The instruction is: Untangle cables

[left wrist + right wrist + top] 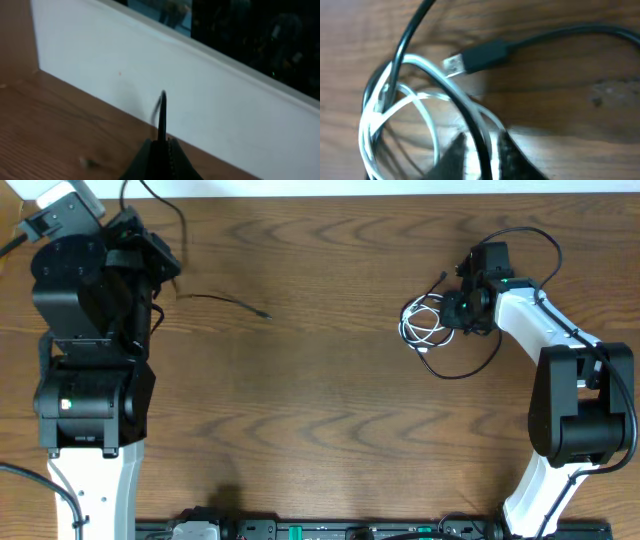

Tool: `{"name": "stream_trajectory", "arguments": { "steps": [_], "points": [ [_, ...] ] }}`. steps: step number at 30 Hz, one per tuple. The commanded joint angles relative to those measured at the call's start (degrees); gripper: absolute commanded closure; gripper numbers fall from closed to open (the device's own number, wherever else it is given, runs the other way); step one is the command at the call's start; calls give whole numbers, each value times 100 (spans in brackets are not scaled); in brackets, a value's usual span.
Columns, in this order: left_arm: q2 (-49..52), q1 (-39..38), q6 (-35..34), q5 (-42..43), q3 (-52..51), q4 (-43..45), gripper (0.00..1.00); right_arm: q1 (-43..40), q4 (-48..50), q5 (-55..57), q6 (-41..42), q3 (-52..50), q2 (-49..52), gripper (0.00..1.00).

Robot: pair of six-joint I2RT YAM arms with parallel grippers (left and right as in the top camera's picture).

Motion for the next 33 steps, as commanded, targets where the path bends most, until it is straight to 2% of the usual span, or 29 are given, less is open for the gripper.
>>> {"name": "stream_trajectory", "arguments": {
  "steps": [1, 4, 8, 12, 15, 18, 22, 29, 33],
  "points": [
    [160, 22, -11, 970, 184, -133, 93, 37, 11, -544, -621, 39, 55, 62],
    [363, 9, -7, 1849, 184, -221, 93, 83, -4, -1115, -1047, 42, -94, 50],
    [667, -131, 63, 2813, 184, -417, 93, 83, -2, -1740, -1362, 46, -608, 40],
    [920, -391, 529, 3526, 184, -662, 93, 83, -31, -1825, -1419, 46, -1462, 29],
    [1001, -619, 1366, 4157, 184, -901, 92, 85, -118, -1851, -1626, 46, -2111, 21],
    [1003, -879, 2011, 4546, 184, -1143, 93, 105, -251, -2031, -1906, 46, -2647, 19],
    [1005, -1213, 2387, 4568, 184, -1335, 93, 168, -302, -2894, -2341, 46, -2999, 19],
    [1069, -1534, 2616, 4544, 166, -1611, 93, 404, -348, -4625, -3394, 46, -3040, 15],
    [1158, -1532, 2636, 4544, 127, -1812, 93, 623, -350, -4953, -3744, 46, -3040, 17]
  ]
}}
